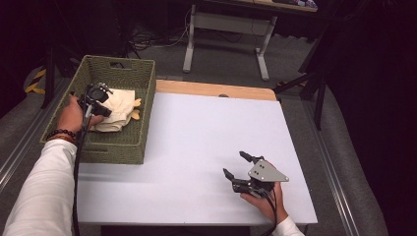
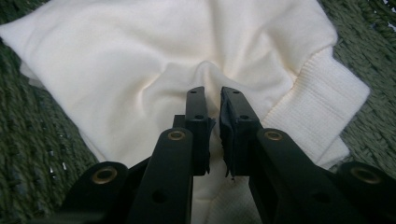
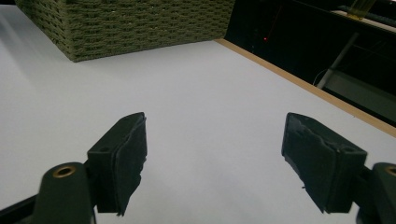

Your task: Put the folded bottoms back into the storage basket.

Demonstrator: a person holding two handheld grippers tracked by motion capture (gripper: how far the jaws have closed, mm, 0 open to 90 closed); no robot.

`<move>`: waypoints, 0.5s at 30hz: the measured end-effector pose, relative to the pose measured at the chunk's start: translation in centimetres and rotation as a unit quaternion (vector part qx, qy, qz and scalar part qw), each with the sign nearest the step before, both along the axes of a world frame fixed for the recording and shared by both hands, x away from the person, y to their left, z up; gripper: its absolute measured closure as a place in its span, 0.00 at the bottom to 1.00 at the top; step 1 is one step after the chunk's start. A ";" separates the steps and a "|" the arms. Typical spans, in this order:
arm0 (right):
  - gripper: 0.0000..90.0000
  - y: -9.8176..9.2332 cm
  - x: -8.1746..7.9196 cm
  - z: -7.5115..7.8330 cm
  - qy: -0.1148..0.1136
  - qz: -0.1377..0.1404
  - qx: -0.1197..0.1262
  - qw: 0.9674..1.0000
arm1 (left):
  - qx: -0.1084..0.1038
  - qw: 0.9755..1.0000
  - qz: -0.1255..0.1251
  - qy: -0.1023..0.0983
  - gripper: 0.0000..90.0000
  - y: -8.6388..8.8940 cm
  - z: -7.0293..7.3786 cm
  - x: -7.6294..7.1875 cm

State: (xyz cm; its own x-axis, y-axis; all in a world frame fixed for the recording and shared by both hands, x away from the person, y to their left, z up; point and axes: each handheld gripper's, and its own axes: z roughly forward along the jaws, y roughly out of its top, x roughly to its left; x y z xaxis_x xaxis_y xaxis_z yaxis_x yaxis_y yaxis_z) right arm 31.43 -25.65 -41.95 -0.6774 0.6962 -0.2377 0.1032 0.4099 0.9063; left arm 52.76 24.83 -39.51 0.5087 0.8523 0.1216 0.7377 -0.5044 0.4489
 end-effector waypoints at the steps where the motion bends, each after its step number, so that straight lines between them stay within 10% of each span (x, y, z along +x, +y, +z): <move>1: 0.26 0.0 0.0 0.0 0.001 0.000 0.001 1.000 | -0.006 1.000 0.002 -0.003 0.90 0.1 0.0 0.0; 15: 0.26 -0.1 0.1 -0.1 0.000 -0.003 0.002 1.000 | -0.020 0.997 0.023 -0.065 0.87 0.5 1.4 -1.0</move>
